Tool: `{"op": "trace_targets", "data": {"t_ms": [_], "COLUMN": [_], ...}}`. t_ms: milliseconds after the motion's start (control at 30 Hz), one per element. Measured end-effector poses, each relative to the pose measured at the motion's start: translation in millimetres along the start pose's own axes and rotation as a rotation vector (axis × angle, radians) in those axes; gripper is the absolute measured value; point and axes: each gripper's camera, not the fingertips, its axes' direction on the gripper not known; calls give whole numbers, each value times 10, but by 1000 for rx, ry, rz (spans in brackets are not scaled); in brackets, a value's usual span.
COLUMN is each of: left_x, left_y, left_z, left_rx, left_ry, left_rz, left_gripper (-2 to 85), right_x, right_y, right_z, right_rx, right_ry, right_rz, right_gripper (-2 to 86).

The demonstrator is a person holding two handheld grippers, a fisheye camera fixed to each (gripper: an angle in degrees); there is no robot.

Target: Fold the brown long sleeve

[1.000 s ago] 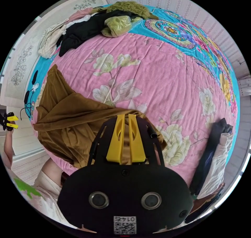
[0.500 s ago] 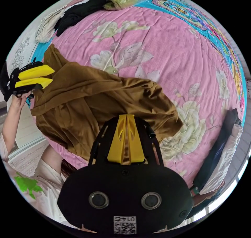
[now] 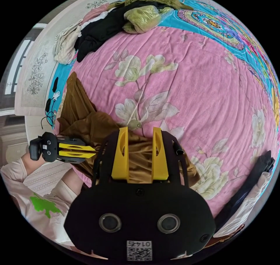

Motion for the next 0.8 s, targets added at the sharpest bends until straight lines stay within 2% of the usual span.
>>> {"op": "trace_targets", "data": {"t_ms": [133, 233, 433, 500, 667, 800], "left_x": [-238, -510, -736, -736, -710, -717], "left_y": [-121, -286, -620, -687, -737, -725], "left_z": [-246, -287, -67, 60, 483, 569], "left_rx": [115, 138, 115, 84, -25, 4], "left_ry": [17, -9, 51, 53, 110, 99], "left_rz": [-36, -82, -91, -82, -72, -77], "left_gripper": [2, -6, -10, -10, -10, -10], "right_x": [157, 317, 410, 491, 645, 891], "right_y": [106, 201, 602, 685, 774, 739], "right_z": [-64, 43, 16, 135, -100, -240], "right_rx": [36, -35, 10, -103, 23, 64], "right_ry": [84, 85, 112, 120, 87, 66], "right_rz": [67, 91, 90, 80, 98, 115], "right_gripper": [103, 89, 60, 52, 80, 114]}}
